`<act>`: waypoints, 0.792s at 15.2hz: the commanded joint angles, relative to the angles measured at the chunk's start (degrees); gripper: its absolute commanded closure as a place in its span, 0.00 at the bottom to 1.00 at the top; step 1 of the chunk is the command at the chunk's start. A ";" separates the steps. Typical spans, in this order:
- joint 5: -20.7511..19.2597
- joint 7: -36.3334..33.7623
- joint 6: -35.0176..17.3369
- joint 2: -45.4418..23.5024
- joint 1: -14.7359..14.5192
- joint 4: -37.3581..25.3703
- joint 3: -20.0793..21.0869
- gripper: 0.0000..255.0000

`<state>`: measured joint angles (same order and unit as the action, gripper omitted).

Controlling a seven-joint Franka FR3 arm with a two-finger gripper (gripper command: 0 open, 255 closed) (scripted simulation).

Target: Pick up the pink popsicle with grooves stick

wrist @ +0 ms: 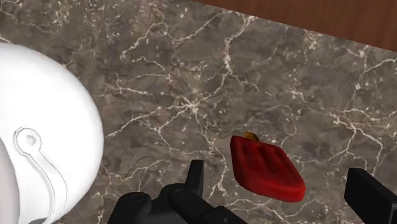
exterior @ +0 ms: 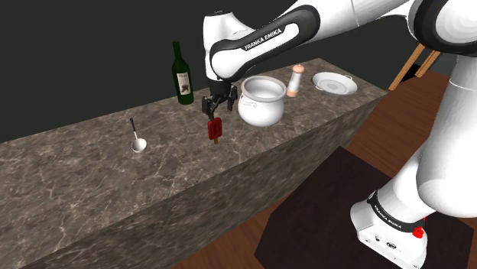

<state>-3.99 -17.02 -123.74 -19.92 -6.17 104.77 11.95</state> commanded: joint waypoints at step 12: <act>-2.35 -1.01 -3.73 -10.74 -1.51 -6.01 -0.88 0.00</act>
<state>-6.31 -18.05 -127.31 -30.56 -7.70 98.73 11.09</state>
